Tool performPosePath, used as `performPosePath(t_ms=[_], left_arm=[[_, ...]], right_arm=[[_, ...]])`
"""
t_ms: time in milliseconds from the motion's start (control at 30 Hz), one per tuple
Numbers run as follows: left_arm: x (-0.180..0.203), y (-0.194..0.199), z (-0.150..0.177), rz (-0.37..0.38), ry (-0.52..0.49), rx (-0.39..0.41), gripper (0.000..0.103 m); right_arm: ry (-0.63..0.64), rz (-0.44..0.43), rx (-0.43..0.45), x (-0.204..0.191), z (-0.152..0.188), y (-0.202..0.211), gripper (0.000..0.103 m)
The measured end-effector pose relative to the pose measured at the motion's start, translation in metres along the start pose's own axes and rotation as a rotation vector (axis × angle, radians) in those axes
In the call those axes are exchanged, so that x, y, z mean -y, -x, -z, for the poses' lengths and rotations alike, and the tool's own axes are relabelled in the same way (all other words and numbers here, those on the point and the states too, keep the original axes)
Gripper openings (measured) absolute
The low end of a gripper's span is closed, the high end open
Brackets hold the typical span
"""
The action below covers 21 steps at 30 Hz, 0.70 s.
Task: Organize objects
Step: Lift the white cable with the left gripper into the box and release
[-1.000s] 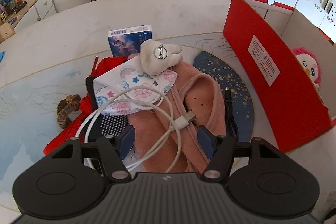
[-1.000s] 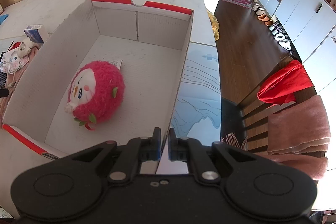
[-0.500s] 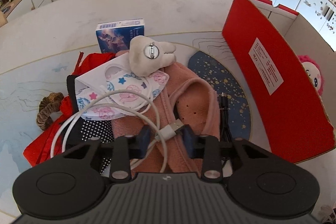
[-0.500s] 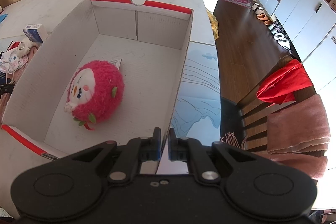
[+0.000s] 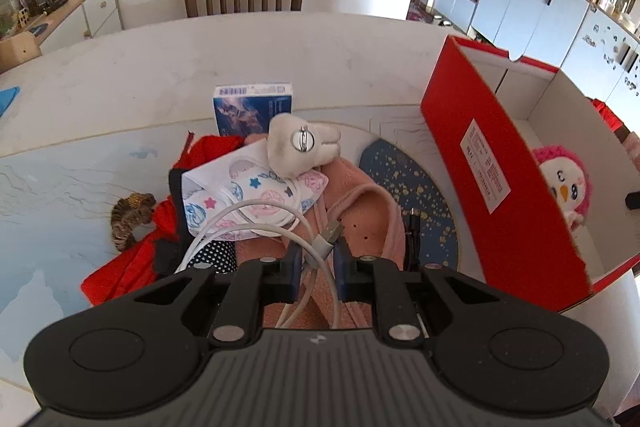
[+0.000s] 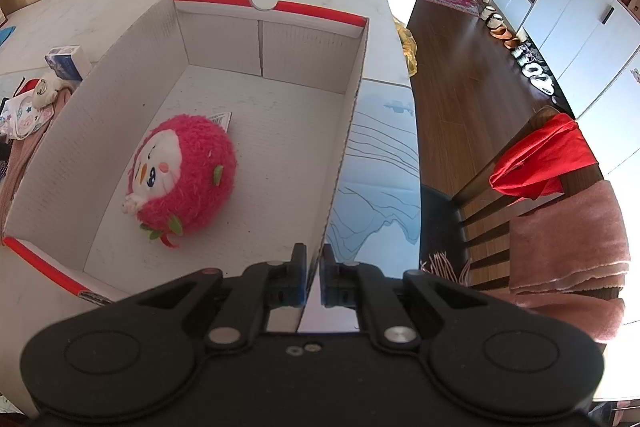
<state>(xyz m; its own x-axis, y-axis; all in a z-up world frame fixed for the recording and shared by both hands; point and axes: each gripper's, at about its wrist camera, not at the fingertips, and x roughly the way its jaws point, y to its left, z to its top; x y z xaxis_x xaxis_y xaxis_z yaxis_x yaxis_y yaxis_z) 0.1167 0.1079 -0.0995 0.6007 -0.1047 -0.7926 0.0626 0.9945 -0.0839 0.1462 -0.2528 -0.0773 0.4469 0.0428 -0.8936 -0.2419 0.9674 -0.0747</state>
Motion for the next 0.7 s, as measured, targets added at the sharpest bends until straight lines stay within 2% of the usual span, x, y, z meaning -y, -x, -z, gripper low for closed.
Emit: performPosePath(t_ms=[400, 700], left_arm=[[0.023, 0.043, -0.019, 0.032, -0.026, 0.065, 0.01], [0.053, 0.078, -0.05, 0.126, -0.071, 0.144, 0.009]], right_arm=[[0.009, 0.003, 0.0, -0.001, -0.001, 0.0, 0.006], [0.009, 0.003, 0.0, -0.002, -0.001, -0.001, 0.006]])
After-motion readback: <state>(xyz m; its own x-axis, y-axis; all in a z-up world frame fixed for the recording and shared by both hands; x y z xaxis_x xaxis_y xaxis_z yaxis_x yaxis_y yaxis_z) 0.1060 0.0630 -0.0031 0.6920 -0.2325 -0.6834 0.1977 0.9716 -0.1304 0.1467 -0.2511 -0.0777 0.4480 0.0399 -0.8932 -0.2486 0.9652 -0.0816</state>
